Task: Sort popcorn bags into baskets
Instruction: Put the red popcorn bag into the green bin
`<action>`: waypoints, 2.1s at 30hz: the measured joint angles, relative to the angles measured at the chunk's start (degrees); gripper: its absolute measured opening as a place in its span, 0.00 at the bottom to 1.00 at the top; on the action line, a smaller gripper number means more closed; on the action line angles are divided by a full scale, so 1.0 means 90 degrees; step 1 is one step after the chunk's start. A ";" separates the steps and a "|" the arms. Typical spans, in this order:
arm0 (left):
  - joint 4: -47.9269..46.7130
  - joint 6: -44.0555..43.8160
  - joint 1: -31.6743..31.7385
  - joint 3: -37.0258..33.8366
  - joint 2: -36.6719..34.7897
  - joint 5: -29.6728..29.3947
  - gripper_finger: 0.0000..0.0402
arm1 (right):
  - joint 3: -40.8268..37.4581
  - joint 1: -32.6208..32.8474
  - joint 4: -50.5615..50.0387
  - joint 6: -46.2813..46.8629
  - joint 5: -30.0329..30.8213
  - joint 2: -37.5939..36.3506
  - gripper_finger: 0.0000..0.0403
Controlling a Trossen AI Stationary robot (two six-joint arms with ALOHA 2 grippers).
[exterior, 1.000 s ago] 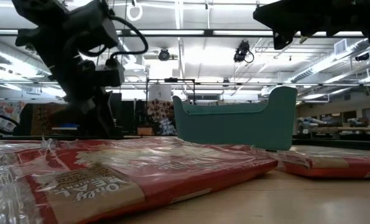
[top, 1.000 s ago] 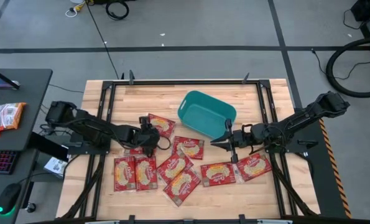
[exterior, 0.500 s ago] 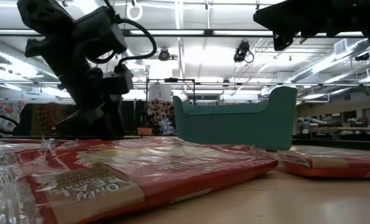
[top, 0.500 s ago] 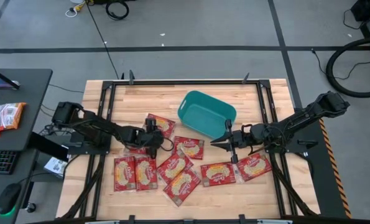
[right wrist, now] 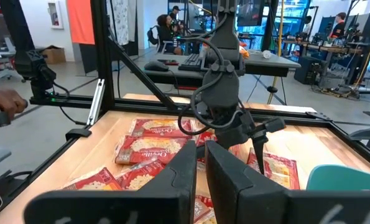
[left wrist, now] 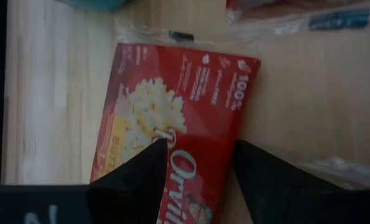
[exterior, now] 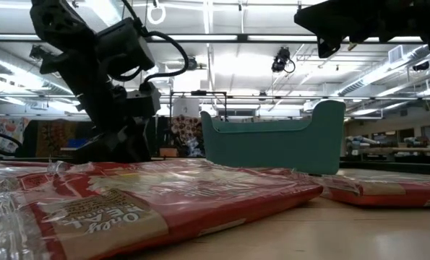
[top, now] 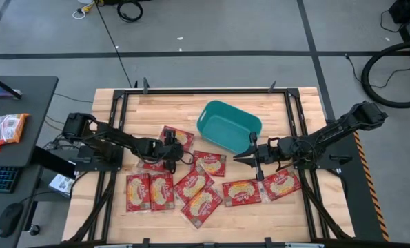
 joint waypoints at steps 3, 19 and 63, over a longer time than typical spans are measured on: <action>0.0163 0.0029 0.0005 -0.0002 0.0118 0.0011 0.44 | -0.0002 0.0000 0.0034 0.0002 0.0002 0.0000 0.10; 0.0093 -0.0371 0.0114 -0.0012 0.0054 0.0414 0.04 | -0.0002 0.0000 0.0036 0.0005 0.0002 0.0000 0.10; 0.0497 0.1683 0.1023 0.4074 0.0385 0.3959 0.02 | -0.0002 -0.0001 0.0023 -0.0029 0.0005 -0.0002 0.10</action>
